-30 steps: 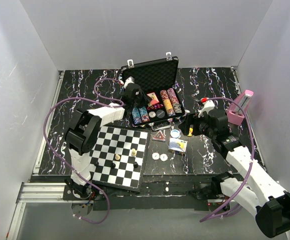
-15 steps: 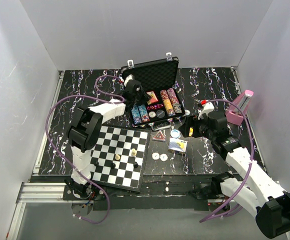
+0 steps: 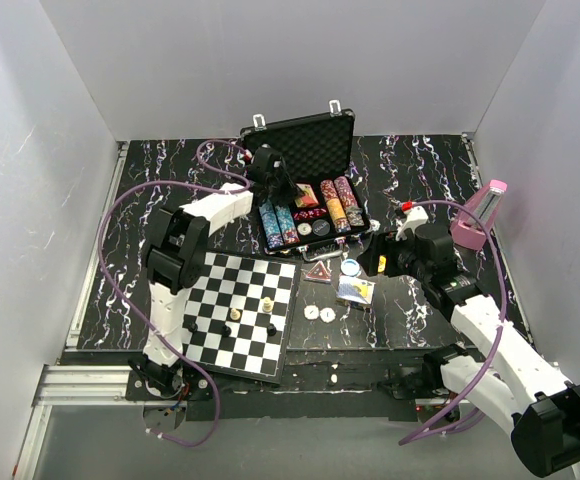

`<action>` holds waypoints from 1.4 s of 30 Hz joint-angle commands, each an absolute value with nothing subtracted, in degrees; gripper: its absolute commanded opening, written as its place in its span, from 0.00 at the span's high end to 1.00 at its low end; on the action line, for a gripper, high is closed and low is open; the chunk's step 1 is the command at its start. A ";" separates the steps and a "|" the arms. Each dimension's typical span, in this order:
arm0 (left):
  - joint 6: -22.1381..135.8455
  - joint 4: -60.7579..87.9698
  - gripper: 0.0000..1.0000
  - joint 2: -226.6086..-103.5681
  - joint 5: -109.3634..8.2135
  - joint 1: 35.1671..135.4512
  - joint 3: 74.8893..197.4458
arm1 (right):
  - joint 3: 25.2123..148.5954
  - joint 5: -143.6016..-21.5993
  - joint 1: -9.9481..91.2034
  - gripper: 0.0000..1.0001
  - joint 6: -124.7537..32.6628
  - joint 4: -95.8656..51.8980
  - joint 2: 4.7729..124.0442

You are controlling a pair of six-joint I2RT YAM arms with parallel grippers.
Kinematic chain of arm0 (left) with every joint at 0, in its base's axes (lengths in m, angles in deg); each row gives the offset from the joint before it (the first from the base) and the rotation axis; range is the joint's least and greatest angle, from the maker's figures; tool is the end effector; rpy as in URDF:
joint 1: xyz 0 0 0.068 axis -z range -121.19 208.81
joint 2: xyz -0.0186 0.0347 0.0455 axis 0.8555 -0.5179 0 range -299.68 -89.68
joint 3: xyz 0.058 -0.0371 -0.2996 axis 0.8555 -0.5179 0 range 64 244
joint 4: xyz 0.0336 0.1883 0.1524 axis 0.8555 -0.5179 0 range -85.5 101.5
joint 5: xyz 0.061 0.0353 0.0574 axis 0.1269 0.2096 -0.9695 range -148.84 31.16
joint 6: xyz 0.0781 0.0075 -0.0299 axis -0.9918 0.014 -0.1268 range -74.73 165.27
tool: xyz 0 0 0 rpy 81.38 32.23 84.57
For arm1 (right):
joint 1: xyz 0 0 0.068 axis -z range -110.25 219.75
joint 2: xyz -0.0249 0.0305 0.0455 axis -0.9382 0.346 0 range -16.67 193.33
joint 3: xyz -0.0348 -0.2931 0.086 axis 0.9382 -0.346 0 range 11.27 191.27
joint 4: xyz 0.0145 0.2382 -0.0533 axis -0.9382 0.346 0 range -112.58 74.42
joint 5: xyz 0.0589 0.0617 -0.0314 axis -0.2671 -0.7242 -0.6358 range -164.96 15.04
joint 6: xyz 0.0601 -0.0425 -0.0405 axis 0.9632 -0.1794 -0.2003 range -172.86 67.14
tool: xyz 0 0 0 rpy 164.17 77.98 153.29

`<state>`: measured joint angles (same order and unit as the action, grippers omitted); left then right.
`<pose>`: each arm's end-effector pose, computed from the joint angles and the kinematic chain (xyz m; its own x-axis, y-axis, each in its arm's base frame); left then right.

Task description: Pack up texas hold em set

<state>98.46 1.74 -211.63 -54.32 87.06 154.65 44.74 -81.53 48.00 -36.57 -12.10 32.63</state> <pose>0.4507 -0.2488 0.2044 -0.7664 -0.4943 -0.4104 -0.1491 0.7582 -0.6347 0.1744 0.0787 0.2713 -0.5252 0.0905 -0.8461 -0.3295 0.8952 0.3002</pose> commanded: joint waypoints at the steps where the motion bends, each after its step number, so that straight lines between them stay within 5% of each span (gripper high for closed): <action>1: 97.92 -2.55 1.00 -214.13 -50.58 86.76 160.06 | 43.88 -81.81 48.22 0.15 -35.90 -13.35 31.93; 4: 98.10 -3.17 0.97 -215.19 -49.78 86.67 160.94 | 43.61 -81.99 48.22 0.15 -35.81 -13.35 31.84; 10: 96.08 -4.23 0.33 -212.65 -53.12 86.58 160.06 | 43.70 -81.90 48.22 0.15 -35.72 -13.52 31.84; 14: 93.36 -5.02 0.10 -210.80 -54.44 86.58 160.06 | 44.14 -82.25 48.31 0.15 -35.72 -13.79 32.37; 19: 89.32 -5.46 0.02 -207.90 -56.37 86.67 159.80 | 44.76 -82.69 48.22 0.16 -35.72 -14.05 33.16; 30: 79.39 -7.22 0.02 -202.63 -57.26 87.55 160.50 | 50.28 -81.99 48.22 0.16 -37.30 -16.16 37.28; 42: 62.77 -5.27 0.02 -185.32 -46.10 86.50 147.32 | 67.85 -93.40 48.22 0.23 -38.63 -33.02 64.25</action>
<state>71.71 -11.48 -198.48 -48.75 87.34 146.83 62.29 -86.62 48.00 -39.32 -21.08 56.28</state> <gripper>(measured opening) 0.981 0.789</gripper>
